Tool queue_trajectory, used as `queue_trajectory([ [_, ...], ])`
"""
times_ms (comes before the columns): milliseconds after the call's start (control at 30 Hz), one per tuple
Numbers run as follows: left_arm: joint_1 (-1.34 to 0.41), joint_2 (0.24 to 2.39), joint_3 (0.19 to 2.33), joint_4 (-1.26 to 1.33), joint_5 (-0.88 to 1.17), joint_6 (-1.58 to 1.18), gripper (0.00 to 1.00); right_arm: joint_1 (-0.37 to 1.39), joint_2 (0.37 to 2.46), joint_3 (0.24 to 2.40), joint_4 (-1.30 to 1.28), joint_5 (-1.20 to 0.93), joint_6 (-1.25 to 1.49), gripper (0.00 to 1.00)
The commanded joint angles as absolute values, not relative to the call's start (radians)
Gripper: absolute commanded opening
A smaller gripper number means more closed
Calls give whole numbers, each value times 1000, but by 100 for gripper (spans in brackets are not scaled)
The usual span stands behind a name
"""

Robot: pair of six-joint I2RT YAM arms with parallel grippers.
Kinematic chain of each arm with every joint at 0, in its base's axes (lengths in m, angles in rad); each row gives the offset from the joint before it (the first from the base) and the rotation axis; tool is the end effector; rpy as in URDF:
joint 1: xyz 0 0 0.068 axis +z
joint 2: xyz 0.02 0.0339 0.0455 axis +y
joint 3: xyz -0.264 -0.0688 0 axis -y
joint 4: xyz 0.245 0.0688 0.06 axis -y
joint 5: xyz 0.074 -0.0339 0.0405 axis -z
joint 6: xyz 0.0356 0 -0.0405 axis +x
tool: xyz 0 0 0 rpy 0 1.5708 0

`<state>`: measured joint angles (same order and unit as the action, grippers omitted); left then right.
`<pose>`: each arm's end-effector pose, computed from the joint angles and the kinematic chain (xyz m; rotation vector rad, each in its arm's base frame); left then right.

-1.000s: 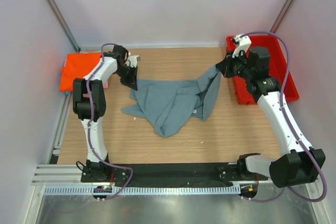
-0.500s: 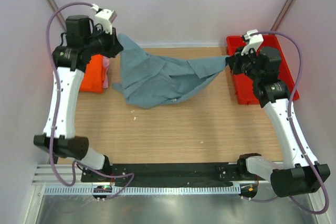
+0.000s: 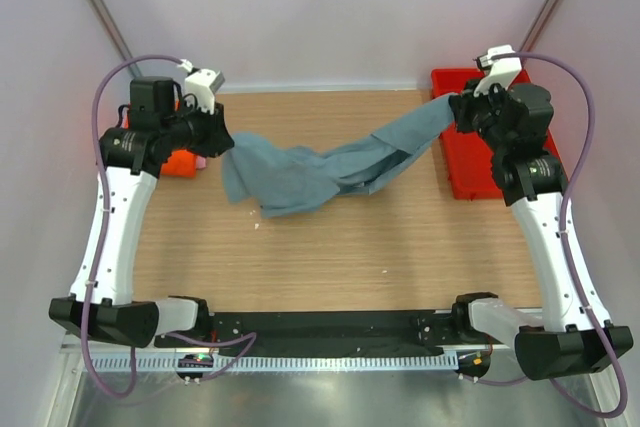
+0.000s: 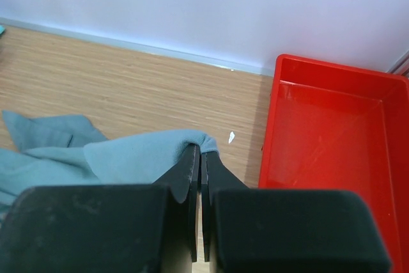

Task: Fold and stack the t-shirts
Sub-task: Flatten the tshirt out

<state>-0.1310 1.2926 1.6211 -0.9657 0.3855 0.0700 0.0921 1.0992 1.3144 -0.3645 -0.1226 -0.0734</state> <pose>0.2422 -0.0454 0.4395 0.4322 2.1481 -0.4589 0.2333 0.0259 0.4434 -0.2325 1.7046 0.1193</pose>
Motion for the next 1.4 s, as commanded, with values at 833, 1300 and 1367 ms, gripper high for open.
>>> queue_trajectory([
  [833, -854, 1633, 1360, -910, 57, 207, 49, 87, 1380, 1390, -331, -138, -55, 1],
  [1300, -1100, 2041, 1534, -916, -170, 149, 56, 64, 1336, 1350, -331, -132, -74, 1],
  [1367, -1104, 2066, 1554, -922, -176, 149, 55, 58, 1332, 1344, -330, -133, -75, 1],
])
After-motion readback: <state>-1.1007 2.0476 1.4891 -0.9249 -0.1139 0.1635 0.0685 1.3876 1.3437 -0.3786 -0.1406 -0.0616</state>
